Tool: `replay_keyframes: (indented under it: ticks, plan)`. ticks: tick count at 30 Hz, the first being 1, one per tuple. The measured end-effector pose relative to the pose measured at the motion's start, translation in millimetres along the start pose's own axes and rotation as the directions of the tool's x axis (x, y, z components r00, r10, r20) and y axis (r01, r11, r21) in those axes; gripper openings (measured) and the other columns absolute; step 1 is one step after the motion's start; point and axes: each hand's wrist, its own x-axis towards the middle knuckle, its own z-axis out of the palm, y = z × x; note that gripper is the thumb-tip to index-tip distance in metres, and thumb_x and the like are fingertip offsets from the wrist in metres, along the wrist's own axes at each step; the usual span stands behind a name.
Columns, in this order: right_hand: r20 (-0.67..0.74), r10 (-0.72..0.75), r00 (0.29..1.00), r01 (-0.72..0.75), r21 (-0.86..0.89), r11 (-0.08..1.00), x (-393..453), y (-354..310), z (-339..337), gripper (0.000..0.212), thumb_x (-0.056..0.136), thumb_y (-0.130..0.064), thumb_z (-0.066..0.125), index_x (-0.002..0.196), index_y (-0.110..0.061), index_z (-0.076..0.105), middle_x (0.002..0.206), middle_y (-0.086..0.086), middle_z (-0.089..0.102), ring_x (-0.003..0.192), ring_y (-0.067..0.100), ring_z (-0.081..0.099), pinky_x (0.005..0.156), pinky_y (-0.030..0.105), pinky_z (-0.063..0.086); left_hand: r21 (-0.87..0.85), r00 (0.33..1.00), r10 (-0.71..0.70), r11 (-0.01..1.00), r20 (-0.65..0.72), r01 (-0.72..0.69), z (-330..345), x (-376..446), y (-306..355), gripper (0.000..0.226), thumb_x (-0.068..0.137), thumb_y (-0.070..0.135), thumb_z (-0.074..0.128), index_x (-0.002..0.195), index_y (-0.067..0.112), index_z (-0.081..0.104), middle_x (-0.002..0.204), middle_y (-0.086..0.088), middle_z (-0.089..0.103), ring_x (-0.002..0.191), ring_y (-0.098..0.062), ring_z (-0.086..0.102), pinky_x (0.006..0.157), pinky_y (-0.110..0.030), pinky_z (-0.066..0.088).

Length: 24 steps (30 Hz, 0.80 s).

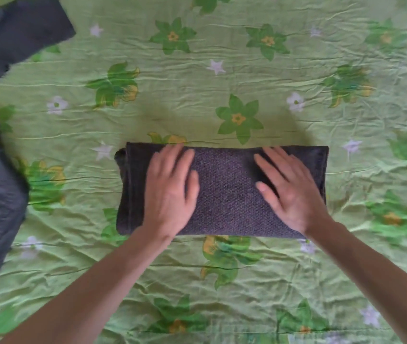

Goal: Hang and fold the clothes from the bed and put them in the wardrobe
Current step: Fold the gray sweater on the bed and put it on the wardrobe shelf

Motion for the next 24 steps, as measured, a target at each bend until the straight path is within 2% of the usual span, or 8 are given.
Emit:
replay_keyframes:
  ticks: [2,5,11,14,17,20,22,24]
  plan:
    - [0.114,0.035,0.993,-0.034,-0.012,0.999,0.1,-13.6,11.0,0.066,0.109,-0.059,0.028,0.165,-0.024,0.026,0.174,0.004,0.017,0.162,0.023,0.01,0.129,0.053,0.016,0.039,0.974,0.124,0.99,0.189,-0.133,13.0,-10.0,14.6,0.057,0.112,0.045,0.041,0.16,0.014,0.042,0.168,-0.012,0.036,0.158,-0.031,0.027,0.13,-0.051,0.02]
    - [0.162,0.155,0.975,-0.145,-0.07,0.987,-1.7,-19.2,26.4,0.076,0.103,-0.073,0.026,0.167,-0.034,0.011,0.176,-0.004,0.005,0.162,0.02,-0.003,0.13,0.053,0.004,0.126,0.946,0.119,0.978,0.302,-0.164,29.1,-19.9,15.9,0.071,0.108,0.061,0.034,0.168,0.023,0.025,0.175,-0.009,0.02,0.163,-0.033,0.013,0.131,-0.054,0.013]
    - [0.186,0.219,0.958,-0.203,-0.098,0.974,4.5,-14.7,44.4,0.077,0.099,-0.078,0.024,0.166,-0.042,0.008,0.175,-0.008,0.006,0.162,0.021,-0.001,0.129,0.057,0.003,0.232,0.942,0.073,0.96,0.327,-0.155,47.8,-16.2,6.7,0.076,0.103,0.066,0.037,0.168,0.028,0.022,0.176,-0.009,0.019,0.162,-0.036,0.014,0.128,-0.06,0.014]
    - [0.169,0.202,0.965,-0.192,-0.074,0.979,5.4,-13.4,41.7,0.076,0.101,-0.075,0.026,0.166,-0.039,0.009,0.175,-0.007,0.007,0.162,0.02,-0.001,0.129,0.055,0.002,0.227,0.945,0.07,0.963,0.319,-0.148,43.0,-12.4,11.9,0.075,0.104,0.065,0.037,0.168,0.027,0.024,0.175,-0.009,0.021,0.162,-0.035,0.016,0.129,-0.059,0.015]
    - [0.096,0.189,0.977,-0.181,-0.085,0.98,-1.6,-9.1,33.3,0.071,0.106,-0.068,0.026,0.167,-0.033,0.016,0.175,-0.004,0.013,0.162,0.019,0.003,0.13,0.053,0.004,0.229,0.967,0.062,0.966,0.248,-0.12,28.9,-11.6,2.8,0.074,0.107,0.065,0.031,0.167,0.023,0.026,0.175,-0.008,0.021,0.163,-0.03,0.015,0.131,-0.056,0.01]
    - [0.023,0.345,0.938,-0.339,-0.131,0.932,-14.8,9.3,21.7,0.066,0.109,-0.06,0.021,0.167,-0.028,0.019,0.175,-0.003,0.014,0.162,0.018,0.003,0.13,0.051,0.004,0.302,0.984,-0.063,0.953,0.165,0.01,9.3,-13.8,-31.4,0.074,0.108,0.063,0.029,0.168,0.02,0.022,0.176,-0.01,0.018,0.163,-0.029,0.012,0.132,-0.052,0.007]
    - [0.027,0.435,0.9,-0.428,-0.13,0.894,-23.5,24.0,15.9,0.066,0.109,-0.059,0.02,0.167,-0.029,0.015,0.175,-0.004,0.011,0.162,0.016,0.002,0.13,0.051,0.003,0.309,0.977,-0.089,0.951,0.195,0.024,1.1,-16.7,-52.9,0.073,0.109,0.061,0.027,0.168,0.018,0.02,0.176,-0.011,0.017,0.163,-0.031,0.012,0.133,-0.049,0.008]
    - [0.043,0.448,0.893,-0.443,-0.092,0.892,-31.0,32.1,15.1,0.065,0.108,-0.059,0.022,0.167,-0.032,0.013,0.176,-0.005,0.009,0.162,0.016,0.002,0.13,0.049,0.007,0.271,0.968,-0.074,0.963,0.241,0.006,0.5,-19.2,-63.8,0.073,0.109,0.059,0.028,0.169,0.018,0.019,0.176,-0.011,0.016,0.163,-0.032,0.012,0.133,-0.048,0.009]
